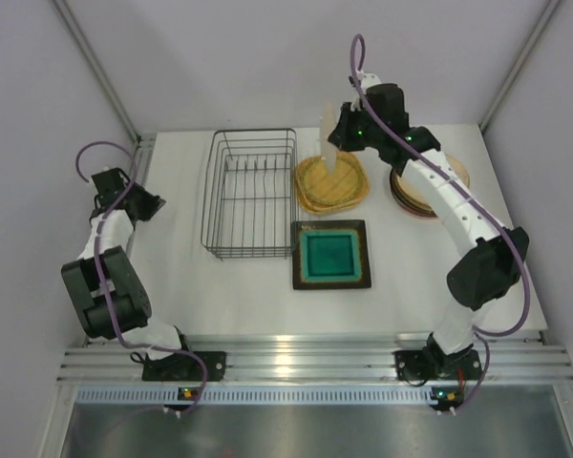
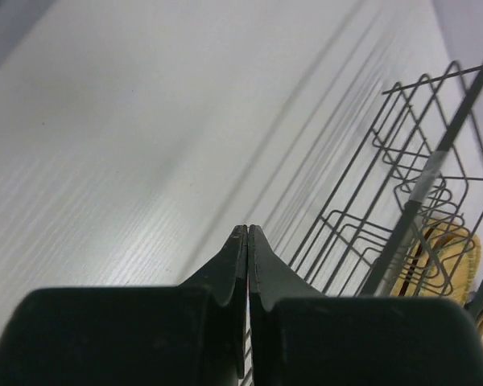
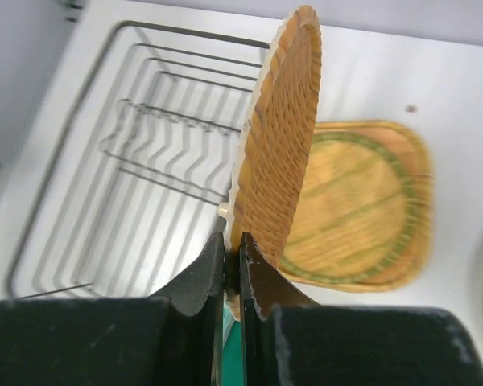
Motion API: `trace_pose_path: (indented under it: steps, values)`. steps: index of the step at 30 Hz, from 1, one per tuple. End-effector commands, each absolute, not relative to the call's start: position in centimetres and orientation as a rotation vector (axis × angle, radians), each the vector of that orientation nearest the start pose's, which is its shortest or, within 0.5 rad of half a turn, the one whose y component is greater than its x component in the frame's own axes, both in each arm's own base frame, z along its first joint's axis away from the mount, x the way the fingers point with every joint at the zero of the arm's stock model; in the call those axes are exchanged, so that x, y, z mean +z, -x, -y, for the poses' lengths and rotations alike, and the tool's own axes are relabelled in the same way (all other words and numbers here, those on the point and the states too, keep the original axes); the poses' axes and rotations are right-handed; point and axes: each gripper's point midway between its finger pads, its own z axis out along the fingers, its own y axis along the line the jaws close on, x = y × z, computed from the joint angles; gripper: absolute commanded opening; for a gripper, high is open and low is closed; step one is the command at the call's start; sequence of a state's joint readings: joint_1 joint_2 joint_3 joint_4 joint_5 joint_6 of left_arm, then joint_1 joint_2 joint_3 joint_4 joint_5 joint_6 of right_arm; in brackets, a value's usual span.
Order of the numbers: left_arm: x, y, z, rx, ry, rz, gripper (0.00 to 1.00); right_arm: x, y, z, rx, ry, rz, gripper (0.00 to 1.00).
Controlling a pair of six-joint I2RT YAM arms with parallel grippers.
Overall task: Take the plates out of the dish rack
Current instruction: Place the plate on the table
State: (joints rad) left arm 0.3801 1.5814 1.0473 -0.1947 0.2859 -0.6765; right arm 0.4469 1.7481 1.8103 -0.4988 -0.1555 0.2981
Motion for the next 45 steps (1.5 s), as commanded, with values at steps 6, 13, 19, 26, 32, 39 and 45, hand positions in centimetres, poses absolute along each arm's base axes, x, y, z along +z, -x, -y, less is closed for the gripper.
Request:
trace_pose_path:
  steps: [6,13,19,26,32,39,45]
  values:
    - [21.4,-42.0,-7.3,-0.565,0.818,-1.895,0.00,26.3,-47.9,-18.6,-0.134,0.361,-2.113,0.00]
    - [25.0,-41.7,-5.6,-0.648,0.713,-1.822,0.00,20.0,-49.5,-21.3,-0.369,0.549,-2.131,0.00]
    - [24.7,-41.2,-5.4,-0.646,0.708,-1.826,0.00,17.5,-48.1,-23.6,-0.465,0.654,-2.109,0.00]
    - [24.6,-41.3,-4.9,-0.664,0.700,-1.827,0.00,17.4,-46.3,-24.9,-0.656,0.745,-1.997,0.00]
    - [24.3,-41.1,-4.8,-0.669,0.703,-1.832,0.00,16.4,-45.0,-25.7,-0.781,0.846,-1.901,0.00]
    - [24.3,-41.1,-4.8,-0.674,0.706,-1.828,0.00,16.5,-43.5,-27.1,-0.779,0.995,-1.764,0.00]
    - [23.8,-41.3,-4.5,-0.695,0.708,-1.833,0.00,18.1,-43.0,-27.6,-0.772,1.024,-1.644,0.00]
